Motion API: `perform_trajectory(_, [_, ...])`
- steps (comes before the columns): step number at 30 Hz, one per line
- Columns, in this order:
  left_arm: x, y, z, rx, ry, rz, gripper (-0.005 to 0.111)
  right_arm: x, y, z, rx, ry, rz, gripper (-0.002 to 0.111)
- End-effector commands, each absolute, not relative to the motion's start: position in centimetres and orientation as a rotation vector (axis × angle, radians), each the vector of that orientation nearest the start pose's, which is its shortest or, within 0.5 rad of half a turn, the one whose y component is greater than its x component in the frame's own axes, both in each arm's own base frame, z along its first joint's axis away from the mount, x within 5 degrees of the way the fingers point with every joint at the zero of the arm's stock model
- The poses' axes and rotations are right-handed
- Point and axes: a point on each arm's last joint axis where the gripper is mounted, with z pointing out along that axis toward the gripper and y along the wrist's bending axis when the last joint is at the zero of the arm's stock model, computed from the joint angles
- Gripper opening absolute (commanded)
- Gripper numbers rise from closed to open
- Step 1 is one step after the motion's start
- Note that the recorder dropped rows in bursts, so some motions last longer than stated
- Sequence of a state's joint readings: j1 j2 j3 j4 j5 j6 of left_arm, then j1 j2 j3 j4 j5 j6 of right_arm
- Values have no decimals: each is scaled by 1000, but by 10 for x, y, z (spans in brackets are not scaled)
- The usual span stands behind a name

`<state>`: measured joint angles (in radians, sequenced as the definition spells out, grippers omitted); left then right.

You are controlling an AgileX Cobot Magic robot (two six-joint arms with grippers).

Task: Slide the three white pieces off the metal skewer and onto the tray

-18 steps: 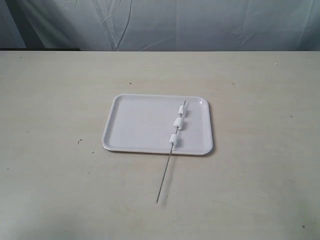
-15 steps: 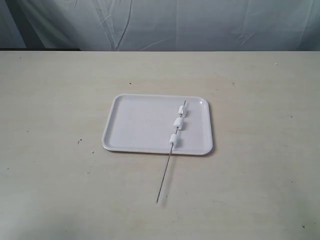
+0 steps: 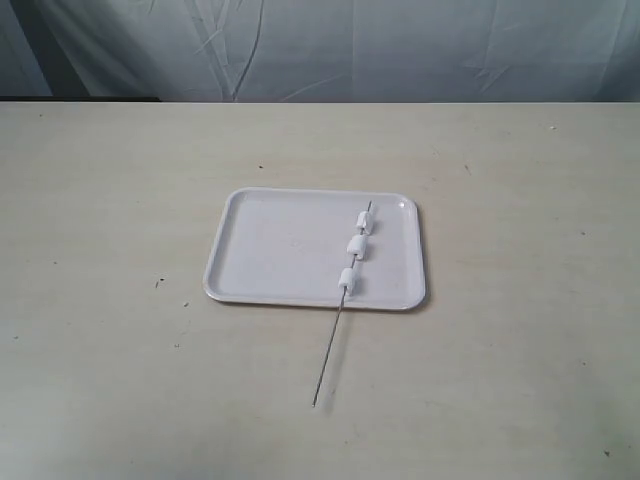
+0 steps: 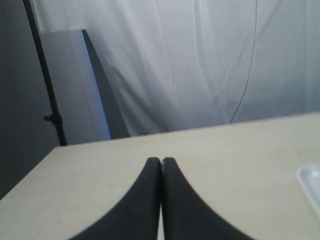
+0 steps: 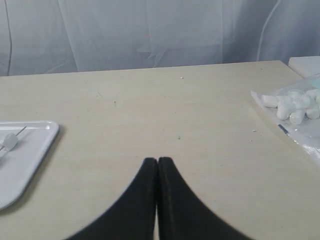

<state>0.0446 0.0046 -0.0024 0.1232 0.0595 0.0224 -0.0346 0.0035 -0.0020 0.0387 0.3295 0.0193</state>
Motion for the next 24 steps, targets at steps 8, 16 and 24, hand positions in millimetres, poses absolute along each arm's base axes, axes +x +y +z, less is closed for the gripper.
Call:
perform_trajectory(8, [55, 2, 221, -68, 1393, -16, 0, 56, -2, 196, 69, 1673, 14, -1])
perform_trajectory(16, [56, 3, 217, -275, 1414, -234, 0, 56, -1, 202, 85, 1608, 34, -1])
perform_trajectory(24, [56, -1, 208, -466, 1488, -470, 0, 56, -1, 205, 160, 1569, 124, -1])
